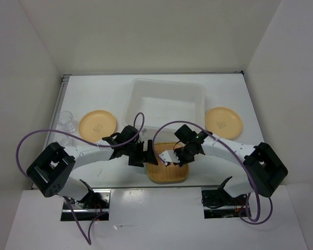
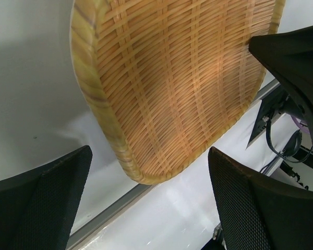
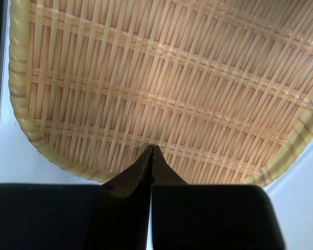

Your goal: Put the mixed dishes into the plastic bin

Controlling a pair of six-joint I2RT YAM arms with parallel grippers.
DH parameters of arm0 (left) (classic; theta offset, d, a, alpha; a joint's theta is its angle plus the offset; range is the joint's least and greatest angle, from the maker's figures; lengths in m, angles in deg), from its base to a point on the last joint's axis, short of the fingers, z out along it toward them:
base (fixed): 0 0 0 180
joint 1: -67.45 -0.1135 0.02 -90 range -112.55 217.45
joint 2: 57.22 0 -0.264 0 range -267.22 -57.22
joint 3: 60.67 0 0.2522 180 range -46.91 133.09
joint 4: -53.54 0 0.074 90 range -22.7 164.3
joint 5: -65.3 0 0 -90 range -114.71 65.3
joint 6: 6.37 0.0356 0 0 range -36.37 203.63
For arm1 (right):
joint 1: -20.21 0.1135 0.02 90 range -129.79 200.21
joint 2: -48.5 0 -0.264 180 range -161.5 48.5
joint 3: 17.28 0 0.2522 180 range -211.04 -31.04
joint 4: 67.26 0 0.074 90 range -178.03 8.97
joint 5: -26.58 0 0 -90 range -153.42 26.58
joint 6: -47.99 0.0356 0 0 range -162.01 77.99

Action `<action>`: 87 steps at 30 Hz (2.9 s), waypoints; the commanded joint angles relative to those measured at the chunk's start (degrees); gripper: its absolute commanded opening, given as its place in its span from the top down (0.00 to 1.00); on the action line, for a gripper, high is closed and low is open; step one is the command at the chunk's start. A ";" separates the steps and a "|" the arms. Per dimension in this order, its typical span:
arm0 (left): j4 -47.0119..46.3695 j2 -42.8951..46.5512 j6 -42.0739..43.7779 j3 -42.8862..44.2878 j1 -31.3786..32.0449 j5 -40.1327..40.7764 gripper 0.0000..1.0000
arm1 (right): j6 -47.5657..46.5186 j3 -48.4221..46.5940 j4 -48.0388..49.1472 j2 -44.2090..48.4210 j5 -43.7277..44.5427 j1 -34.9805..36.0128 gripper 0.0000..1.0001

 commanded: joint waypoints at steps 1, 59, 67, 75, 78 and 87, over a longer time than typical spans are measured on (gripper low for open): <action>-2.33 -0.23 0.41 1.88 0.20 -1.36 0.02 | 1.06 0.21 -2.38 -0.97 1.38 0.36 1.00; -4.44 -2.60 -0.03 5.21 1.25 -1.53 0.12 | 1.77 2.67 -2.73 0.53 9.55 -0.25 1.00; -5.14 -4.54 -0.03 5.75 1.78 -3.20 0.53 | 2.29 2.67 -2.21 0.53 9.55 -0.25 1.00; -3.83 -5.06 -0.03 6.80 2.31 -3.21 0.99 | 3.52 2.05 -2.82 1.59 9.55 -0.25 1.00; -2.24 -2.87 -0.03 6.80 2.83 -2.68 1.00 | 5.44 -4.16 -7.82 4.92 4.12 -3.41 1.00; 5.22 6.27 -0.56 10.40 2.84 -0.92 1.00 | 19.94 -7.81 -3.71 27.91 -1.18 -14.75 1.00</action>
